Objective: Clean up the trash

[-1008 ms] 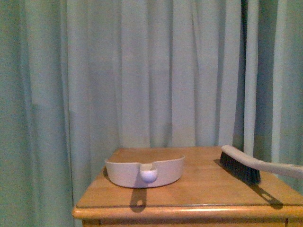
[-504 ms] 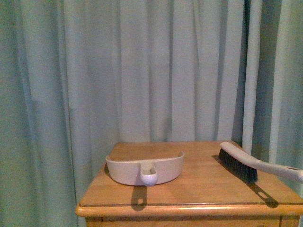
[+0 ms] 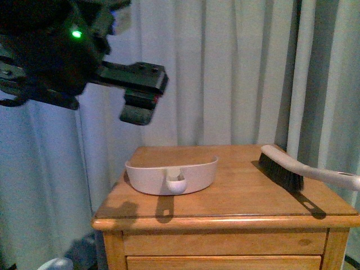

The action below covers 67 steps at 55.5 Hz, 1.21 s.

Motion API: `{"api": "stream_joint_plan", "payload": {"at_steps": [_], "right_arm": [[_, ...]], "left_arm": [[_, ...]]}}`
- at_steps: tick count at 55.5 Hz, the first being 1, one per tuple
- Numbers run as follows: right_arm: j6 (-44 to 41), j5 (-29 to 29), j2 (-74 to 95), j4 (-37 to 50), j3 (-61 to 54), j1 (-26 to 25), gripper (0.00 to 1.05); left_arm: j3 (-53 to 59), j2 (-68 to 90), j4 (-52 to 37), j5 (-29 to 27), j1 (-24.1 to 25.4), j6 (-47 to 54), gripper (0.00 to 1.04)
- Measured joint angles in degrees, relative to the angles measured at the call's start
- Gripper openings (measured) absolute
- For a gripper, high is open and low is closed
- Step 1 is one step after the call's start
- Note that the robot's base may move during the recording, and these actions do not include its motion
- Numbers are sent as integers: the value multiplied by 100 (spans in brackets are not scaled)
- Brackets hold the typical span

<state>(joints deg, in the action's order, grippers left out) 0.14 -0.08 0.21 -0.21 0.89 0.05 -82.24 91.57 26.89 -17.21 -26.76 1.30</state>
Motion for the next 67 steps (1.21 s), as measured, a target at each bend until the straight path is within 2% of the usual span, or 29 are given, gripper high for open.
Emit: {"api": "stream_joint_plan", "payload": {"at_steps": [11, 30, 67], "right_arm": [[0, 2, 0, 0, 0, 0, 97], [0, 2, 0, 0, 0, 0, 97], [0, 0, 0, 0, 0, 0, 97]], "left_arm": [[-957, 1084, 308, -326, -197, -643, 97], [-2282, 2332, 874, -404, -326, -1580, 97], [-2393, 3182, 715, -280, -446, -2024, 97]]}}
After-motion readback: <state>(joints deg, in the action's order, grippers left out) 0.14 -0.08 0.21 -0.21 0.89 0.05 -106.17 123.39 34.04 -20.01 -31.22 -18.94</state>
